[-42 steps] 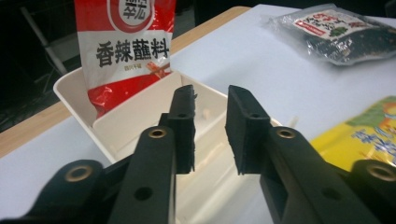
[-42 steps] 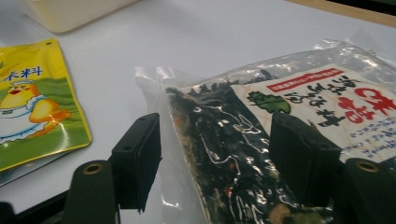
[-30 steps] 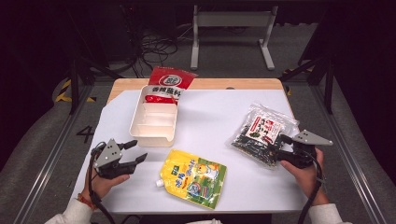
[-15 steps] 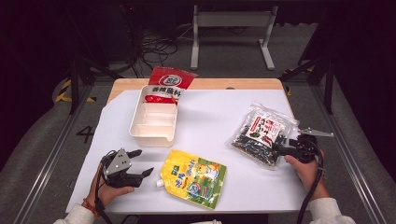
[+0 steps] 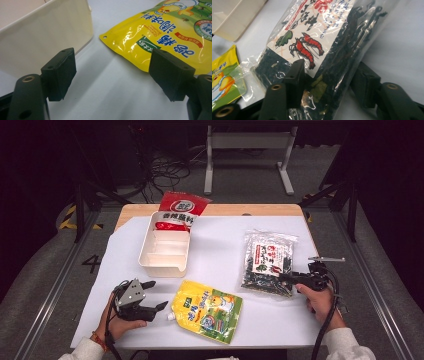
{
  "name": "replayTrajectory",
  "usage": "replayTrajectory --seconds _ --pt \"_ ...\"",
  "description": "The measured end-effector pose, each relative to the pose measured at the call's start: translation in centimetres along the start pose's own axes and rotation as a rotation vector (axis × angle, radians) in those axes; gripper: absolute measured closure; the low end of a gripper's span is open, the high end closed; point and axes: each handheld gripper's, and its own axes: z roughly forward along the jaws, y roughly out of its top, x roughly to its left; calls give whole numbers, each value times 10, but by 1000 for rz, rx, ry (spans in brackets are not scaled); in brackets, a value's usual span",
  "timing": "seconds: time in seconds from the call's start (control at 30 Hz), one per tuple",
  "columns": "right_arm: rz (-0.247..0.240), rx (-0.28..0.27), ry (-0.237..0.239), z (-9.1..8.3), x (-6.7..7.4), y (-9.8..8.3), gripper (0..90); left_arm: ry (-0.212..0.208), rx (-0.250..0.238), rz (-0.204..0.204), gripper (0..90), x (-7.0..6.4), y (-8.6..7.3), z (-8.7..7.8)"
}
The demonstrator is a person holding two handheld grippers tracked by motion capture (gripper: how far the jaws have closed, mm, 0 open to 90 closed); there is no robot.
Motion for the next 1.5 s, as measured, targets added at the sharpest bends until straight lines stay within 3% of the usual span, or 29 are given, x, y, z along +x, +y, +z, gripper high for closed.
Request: replayTrajectory --seconds 0.17,0.3,0.43,0.5,0.53,0.57,0.67,0.73,0.97,1.07,1.1,1.17,1.23,1.3,1.37,1.47,1.5 --pt "-30 2 14 1 5 0 571 -25 8 -12 219 -2 5 6" --pt "-63 -13 10 1 10 -1 658 -53 13 -6 217 -8 21 18" --pt "-114 -34 4 1 16 -3 759 -155 -21 -20 205 -18 45 32" --pt "-136 -52 4 3 20 -6 768 -257 2 -43 179 -26 64 53" --pt "-136 -52 4 3 20 -6 768 -257 2 -43 167 -26 64 53" --pt "-147 -62 2 4 21 -7 770 -280 28 -44 160 -31 76 68" --pt "-162 -76 0 4 22 -9 769 -269 71 -31 157 -37 89 89" --pt "-188 -93 4 3 24 -12 770 -308 79 -69 146 -36 98 106" --pt "-259 -111 18 4 35 -17 772 -366 134 -157 119 -33 118 153" --pt "-273 -133 27 2 36 -18 775 -306 193 -175 118 -32 124 172" --pt "-273 -146 34 1 36 -18 777 -304 209 -181 119 -33 124 176" --pt "-278 -146 44 1 37 -18 776 -345 196 -201 118 -31 124 185" --pt "-286 -149 50 2 38 -19 776 -348 191 -215 115 -30 124 187" --pt "-306 -162 80 3 45 -19 776 -405 157 -265 89 -27 125 192" --pt "-319 -169 83 3 47 -18 776 -410 144 -254 85 -28 126 191" --pt "-334 -187 99 2 49 -18 775 -418 91 -250 137 -29 130 184" --pt "-337 -194 102 1 51 -18 776 -403 62 -247 163 -29 132 180"
